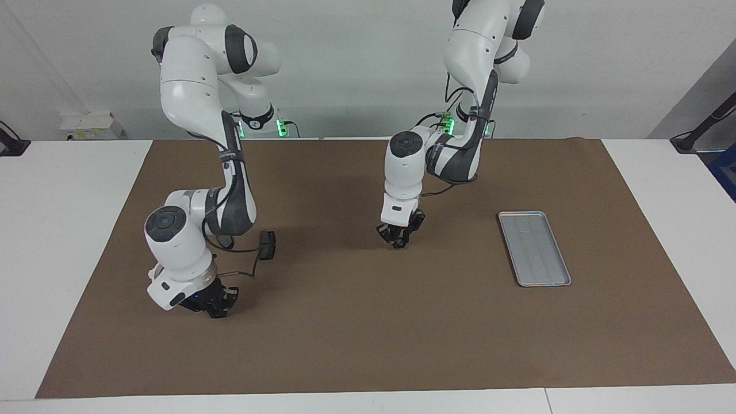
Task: Place bearing gear from tray to pile
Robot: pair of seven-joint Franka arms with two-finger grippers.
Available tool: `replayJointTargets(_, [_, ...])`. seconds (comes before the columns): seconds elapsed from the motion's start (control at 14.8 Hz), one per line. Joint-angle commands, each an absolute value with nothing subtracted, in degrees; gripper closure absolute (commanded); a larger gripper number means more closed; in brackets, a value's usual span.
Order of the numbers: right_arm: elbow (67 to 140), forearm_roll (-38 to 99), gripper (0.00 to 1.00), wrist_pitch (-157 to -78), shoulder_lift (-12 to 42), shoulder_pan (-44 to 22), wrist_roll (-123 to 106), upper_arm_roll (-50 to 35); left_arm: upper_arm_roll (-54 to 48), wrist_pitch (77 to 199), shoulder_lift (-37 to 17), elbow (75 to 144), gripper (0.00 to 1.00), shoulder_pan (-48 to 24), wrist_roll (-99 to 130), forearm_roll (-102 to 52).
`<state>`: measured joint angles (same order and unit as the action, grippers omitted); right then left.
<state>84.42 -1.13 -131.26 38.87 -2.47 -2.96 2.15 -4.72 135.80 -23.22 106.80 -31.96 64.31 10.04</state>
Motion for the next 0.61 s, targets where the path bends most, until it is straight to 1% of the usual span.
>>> replayJointTargets(0.0, [85.08,-0.79,0.91,-132.01,38.67,-1.58,-4.66,1.41,-4.39,139.13,-22.41,109.77,1.0,-32.08,65.74,11.78])
replayJointTargets(0.07, [85.17,-0.7,0.57,-132.01,38.67,-1.67,-4.48,1.41,-4.31,139.83,-22.41,110.21,1.0,-31.99,65.74,11.78])
replayJointTargets(0.14, [85.17,-0.7,0.35,-132.01,38.67,-1.67,-4.48,1.41,-4.31,140.79,-22.41,110.65,1.0,-31.91,65.74,11.78])
replayJointTargets(0.27, [85.17,-0.7,0.16,-131.84,38.58,-1.93,-4.39,1.41,-4.31,141.94,-22.41,111.36,1.0,-31.73,65.74,11.78])
replayJointTargets(0.34, [85.17,-0.79,0.09,-131.4,38.32,-2.11,-4.39,1.49,-4.31,141.94,-22.41,111.53,1.0,-31.64,65.74,11.78])
replayJointTargets(0.47, [85.17,-1.23,0.0,-130.17,37.36,-2.63,-4.39,1.58,-4.31,142.03,-22.41,111.71,1.0,-31.64,65.74,11.78])
replayJointTargets(0.54, [85.08,-1.4,0.0,-128.25,36.31,-2.72,-4.48,1.58,-4.31,142.12,-22.41,111.8,1.0,-31.64,65.74,11.78])
